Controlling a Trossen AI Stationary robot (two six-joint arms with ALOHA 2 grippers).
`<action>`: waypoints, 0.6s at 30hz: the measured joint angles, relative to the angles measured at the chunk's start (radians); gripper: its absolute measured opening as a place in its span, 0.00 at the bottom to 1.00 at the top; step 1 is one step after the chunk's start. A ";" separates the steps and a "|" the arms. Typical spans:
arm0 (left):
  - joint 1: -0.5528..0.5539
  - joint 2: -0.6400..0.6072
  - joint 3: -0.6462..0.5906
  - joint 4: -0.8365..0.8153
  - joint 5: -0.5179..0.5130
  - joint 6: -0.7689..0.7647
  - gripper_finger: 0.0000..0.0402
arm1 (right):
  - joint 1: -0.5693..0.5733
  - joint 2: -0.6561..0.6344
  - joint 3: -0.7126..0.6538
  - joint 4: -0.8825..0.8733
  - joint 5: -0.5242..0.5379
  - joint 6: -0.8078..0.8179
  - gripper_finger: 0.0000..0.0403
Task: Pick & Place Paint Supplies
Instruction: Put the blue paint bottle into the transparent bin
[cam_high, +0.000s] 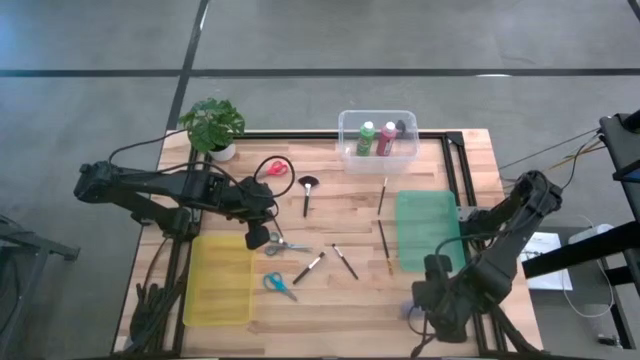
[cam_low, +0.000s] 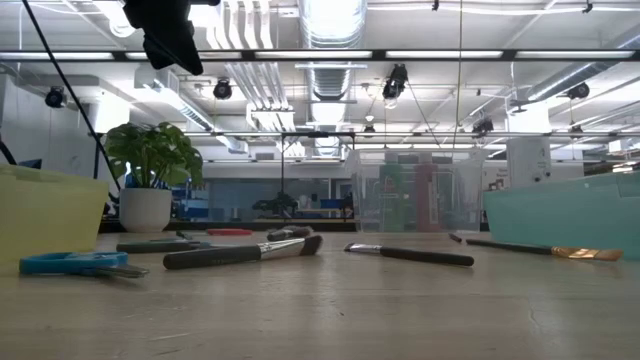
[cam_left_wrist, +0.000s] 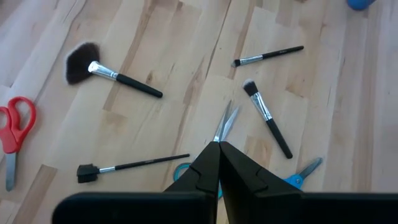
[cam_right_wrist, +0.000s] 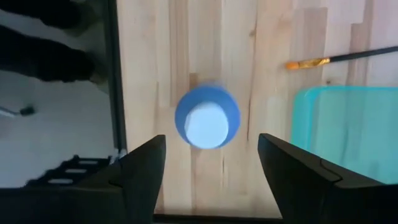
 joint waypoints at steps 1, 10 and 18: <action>0.000 0.000 0.000 0.000 0.000 0.000 0.04 | 0.001 0.000 -0.011 0.003 -0.002 -0.005 0.63; 0.001 0.000 0.000 0.000 0.000 0.006 0.04 | -0.003 0.000 -0.071 0.091 -0.002 -0.030 0.63; 0.001 0.000 0.000 0.000 0.000 0.010 0.04 | -0.007 0.003 -0.109 0.124 -0.006 -0.030 0.63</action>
